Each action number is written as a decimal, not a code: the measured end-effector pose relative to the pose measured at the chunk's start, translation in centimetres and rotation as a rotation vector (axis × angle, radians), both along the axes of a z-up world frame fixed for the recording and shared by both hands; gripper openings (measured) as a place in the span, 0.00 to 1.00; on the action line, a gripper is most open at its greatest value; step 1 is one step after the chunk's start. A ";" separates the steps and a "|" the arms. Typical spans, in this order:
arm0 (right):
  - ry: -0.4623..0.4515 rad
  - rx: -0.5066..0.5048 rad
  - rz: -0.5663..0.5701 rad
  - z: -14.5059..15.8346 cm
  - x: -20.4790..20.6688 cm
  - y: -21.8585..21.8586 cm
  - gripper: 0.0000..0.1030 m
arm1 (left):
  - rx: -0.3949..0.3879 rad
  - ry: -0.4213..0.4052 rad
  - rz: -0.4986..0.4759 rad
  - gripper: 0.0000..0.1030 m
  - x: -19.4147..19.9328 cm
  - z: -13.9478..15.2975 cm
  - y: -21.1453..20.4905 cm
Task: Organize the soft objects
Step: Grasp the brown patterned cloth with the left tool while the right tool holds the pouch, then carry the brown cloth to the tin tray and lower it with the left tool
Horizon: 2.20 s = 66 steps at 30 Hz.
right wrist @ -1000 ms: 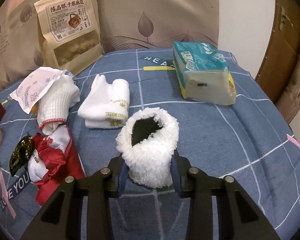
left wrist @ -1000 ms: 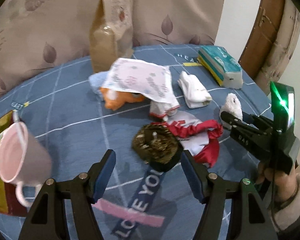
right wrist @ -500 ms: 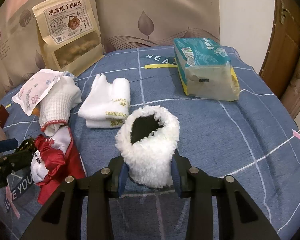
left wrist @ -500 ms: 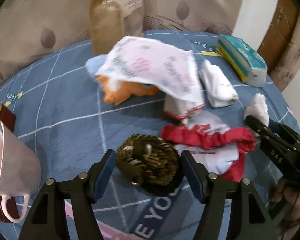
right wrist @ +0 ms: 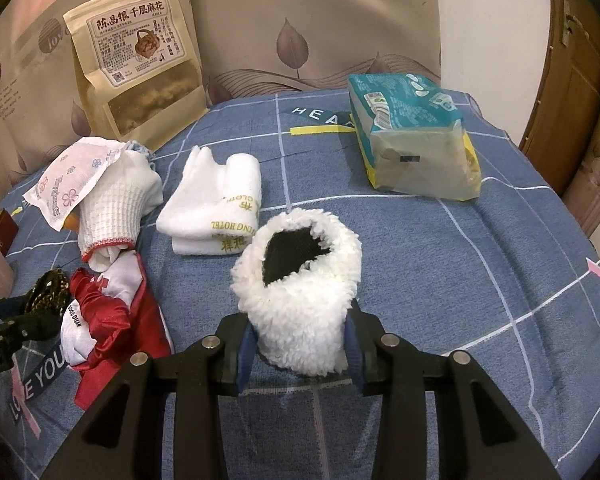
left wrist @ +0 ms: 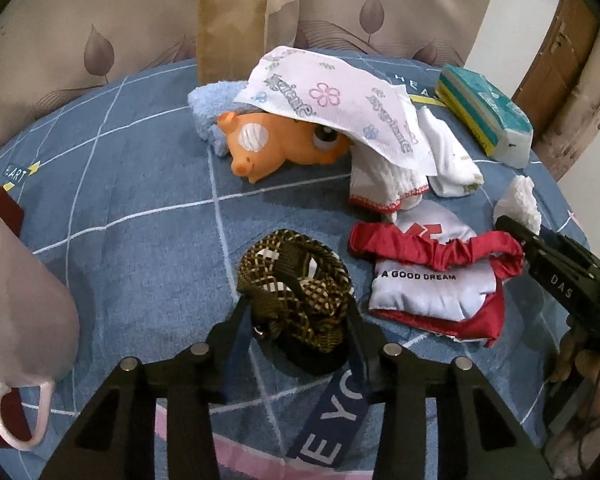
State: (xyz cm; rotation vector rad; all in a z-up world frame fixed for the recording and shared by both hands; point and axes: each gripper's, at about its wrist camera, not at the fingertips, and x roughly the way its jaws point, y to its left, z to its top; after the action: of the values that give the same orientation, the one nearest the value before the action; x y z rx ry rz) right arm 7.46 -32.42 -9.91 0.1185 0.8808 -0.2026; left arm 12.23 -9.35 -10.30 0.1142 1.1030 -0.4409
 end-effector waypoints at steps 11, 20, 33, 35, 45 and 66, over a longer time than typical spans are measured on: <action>0.003 -0.001 -0.001 -0.1 0.1 0.1 0.36 | -0.011 -0.068 -0.009 0.38 -0.7 3.3 0.2; 0.003 -0.003 -0.001 -0.1 0.1 0.1 0.36 | -0.020 -0.118 0.021 0.38 -1.3 6.3 2.5; 0.006 -0.009 -0.001 -0.2 0.1 0.1 0.36 | 0.003 -0.225 0.101 0.38 -2.2 11.4 7.8; 0.006 -0.008 -0.001 -0.2 0.2 0.2 0.36 | 0.014 -0.245 0.129 0.38 -2.1 12.2 9.2; 0.009 -0.013 0.000 -0.2 0.2 0.2 0.36 | 0.091 -0.297 0.318 0.38 -0.4 14.3 18.7; 0.015 -0.029 0.001 -0.2 0.3 0.3 0.36 | 0.189 -0.169 0.514 0.38 7.5 9.5 30.6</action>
State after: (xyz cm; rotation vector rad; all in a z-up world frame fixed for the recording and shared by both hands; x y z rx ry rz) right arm 7.72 -32.12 -10.06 0.0900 0.8929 -0.2159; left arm 19.77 21.20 -0.82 0.0297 0.9614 0.1315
